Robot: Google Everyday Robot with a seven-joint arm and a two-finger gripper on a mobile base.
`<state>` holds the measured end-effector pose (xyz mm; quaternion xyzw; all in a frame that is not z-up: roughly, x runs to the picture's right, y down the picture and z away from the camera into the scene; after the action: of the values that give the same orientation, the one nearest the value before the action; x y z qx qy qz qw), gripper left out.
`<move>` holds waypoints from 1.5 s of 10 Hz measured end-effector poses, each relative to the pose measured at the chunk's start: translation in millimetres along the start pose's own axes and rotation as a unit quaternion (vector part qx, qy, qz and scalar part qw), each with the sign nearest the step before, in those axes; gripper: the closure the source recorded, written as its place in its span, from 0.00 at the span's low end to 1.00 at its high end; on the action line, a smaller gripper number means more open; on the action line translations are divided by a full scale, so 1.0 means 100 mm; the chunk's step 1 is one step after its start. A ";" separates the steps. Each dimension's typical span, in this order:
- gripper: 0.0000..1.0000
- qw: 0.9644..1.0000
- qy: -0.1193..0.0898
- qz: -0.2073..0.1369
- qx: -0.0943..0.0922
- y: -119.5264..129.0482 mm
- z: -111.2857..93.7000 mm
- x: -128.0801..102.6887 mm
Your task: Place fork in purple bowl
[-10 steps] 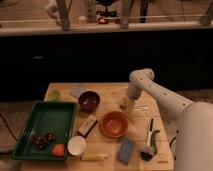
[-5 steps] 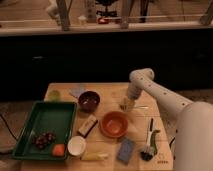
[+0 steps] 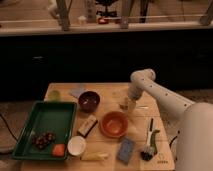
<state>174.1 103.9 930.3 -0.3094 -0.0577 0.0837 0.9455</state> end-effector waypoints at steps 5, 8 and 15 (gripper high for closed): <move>0.38 1.000 0.004 0.014 -0.002 0.10 0.09 0.15; 0.67 1.000 0.002 0.015 -0.004 0.11 0.12 0.17; 1.00 1.000 0.003 0.012 -0.009 0.12 0.13 0.23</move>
<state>192.7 125.8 935.2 -0.3187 -0.0522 0.0941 0.9417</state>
